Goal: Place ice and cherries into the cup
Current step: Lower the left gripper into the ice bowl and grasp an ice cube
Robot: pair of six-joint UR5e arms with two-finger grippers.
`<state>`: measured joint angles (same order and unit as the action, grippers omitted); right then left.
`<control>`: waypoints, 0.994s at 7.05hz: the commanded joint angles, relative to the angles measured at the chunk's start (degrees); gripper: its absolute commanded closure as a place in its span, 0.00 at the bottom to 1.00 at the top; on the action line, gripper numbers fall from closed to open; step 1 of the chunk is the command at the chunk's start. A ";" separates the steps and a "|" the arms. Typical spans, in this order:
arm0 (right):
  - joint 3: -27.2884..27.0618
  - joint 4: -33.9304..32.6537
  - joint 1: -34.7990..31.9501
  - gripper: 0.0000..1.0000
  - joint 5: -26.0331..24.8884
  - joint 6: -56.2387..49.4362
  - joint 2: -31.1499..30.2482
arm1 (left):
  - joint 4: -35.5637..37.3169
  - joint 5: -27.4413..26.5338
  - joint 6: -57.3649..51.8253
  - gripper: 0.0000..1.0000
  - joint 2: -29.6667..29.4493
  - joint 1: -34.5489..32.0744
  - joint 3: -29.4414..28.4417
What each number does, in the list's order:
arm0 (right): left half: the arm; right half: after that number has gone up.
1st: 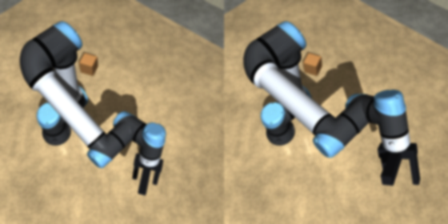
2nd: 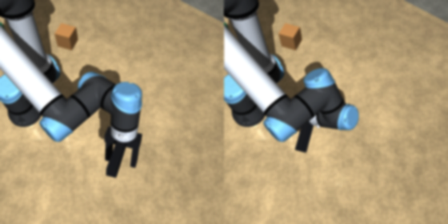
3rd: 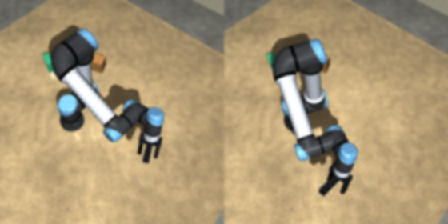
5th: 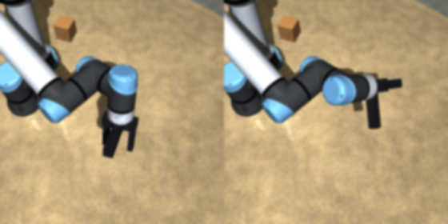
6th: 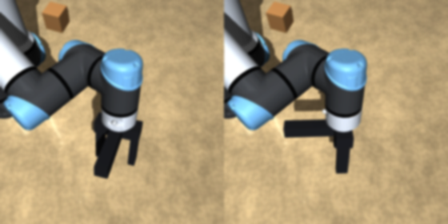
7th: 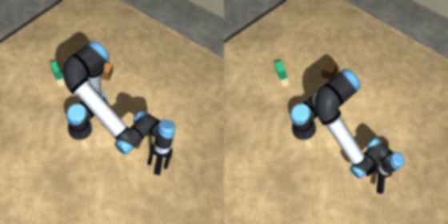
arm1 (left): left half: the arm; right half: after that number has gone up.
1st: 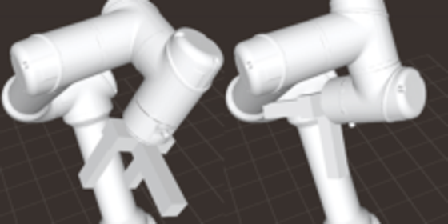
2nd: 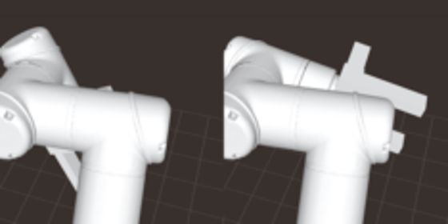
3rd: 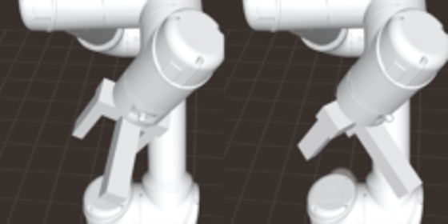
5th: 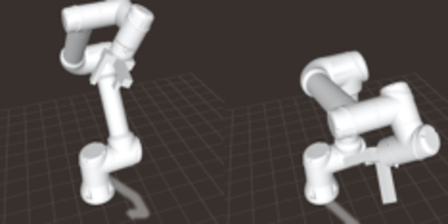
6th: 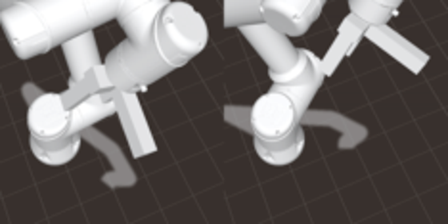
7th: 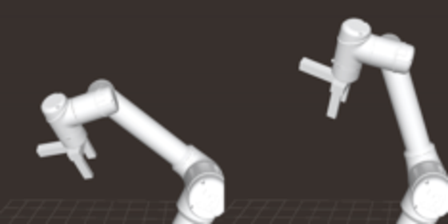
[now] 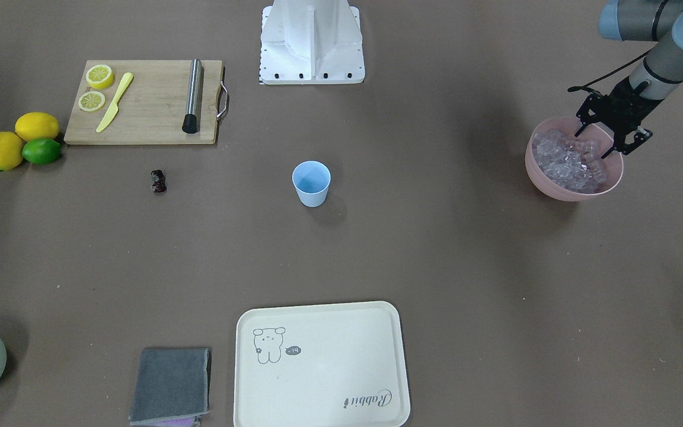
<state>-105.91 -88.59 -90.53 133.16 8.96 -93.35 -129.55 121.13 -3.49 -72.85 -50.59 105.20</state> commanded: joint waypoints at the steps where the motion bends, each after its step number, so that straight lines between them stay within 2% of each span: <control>1: 0.00 0.00 0.00 0.00 -0.01 0.00 -0.07 | 0.00 -1.06 -0.11 0.26 0.52 0.31 -0.17; 3: 0.09 0.00 0.00 0.00 -0.01 0.00 -0.16 | 0.09 -1.86 -0.02 0.29 0.52 1.36 -0.17; 4: 0.09 0.00 0.00 0.00 -0.01 0.00 -0.16 | 0.09 -2.56 -0.02 0.35 0.52 1.80 -0.17; 5: 0.18 0.00 0.00 0.00 -0.01 0.00 -0.16 | 0.09 -2.57 -0.02 0.50 0.43 1.81 -0.17; 7: 0.18 0.00 0.00 0.00 -0.01 0.00 -0.16 | 0.09 -2.48 -0.02 0.94 0.43 1.63 0.09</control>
<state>-105.75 -88.59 -90.53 133.15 8.96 -93.51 -129.46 118.62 -3.52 -72.41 -48.86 105.09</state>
